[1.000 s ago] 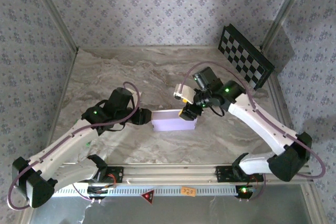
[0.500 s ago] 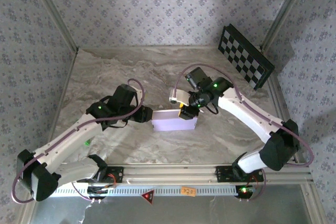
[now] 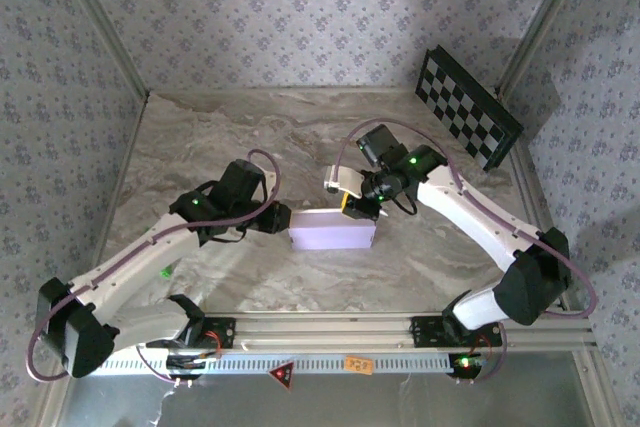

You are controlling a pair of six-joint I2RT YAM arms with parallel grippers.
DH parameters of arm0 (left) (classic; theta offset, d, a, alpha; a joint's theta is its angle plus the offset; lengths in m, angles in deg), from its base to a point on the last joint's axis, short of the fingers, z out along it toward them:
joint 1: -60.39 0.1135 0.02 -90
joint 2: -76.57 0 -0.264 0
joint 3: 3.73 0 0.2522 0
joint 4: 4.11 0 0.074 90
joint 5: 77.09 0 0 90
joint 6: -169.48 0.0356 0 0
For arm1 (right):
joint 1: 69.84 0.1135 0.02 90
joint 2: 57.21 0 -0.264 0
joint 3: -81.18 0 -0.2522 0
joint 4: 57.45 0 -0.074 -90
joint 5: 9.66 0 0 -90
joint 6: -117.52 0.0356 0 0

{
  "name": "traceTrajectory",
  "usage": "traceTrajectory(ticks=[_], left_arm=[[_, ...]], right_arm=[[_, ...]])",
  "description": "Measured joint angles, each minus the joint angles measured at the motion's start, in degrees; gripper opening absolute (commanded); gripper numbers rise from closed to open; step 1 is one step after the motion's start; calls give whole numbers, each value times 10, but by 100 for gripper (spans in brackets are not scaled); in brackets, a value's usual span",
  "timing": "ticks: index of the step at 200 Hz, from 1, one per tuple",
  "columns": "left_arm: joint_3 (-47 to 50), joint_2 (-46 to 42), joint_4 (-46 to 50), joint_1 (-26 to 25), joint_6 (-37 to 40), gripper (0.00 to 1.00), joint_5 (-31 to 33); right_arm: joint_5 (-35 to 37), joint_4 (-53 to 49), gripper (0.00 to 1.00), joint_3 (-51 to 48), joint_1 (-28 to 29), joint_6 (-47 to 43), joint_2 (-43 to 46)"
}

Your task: Fold the paper box

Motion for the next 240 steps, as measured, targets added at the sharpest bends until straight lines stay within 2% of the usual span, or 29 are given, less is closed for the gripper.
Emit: traceTrajectory(ticks=[25, 70, 152, 193, 240], left_arm=[[-3, 5, 0, 0, -2, 21, -3], [-10, 7, -4, 0, -9, 22, -12], [-16, 26, -12, 0, -15, 22, -14], [-16, 25, 6, -3, -15, 18, 4], [-16, 17, 14, -3, -15, 19, 11]], right_arm=[[-6, 3, 8, 1, -3, -3, -1], [-17, 3, 1, 4, -6, -4, -6], [-18, 5, 0, 5, -11, -12, -9], [-17, 6, 0, 5, -10, -17, -8], [-12, 9, 0, 5, -8, -17, -8]])
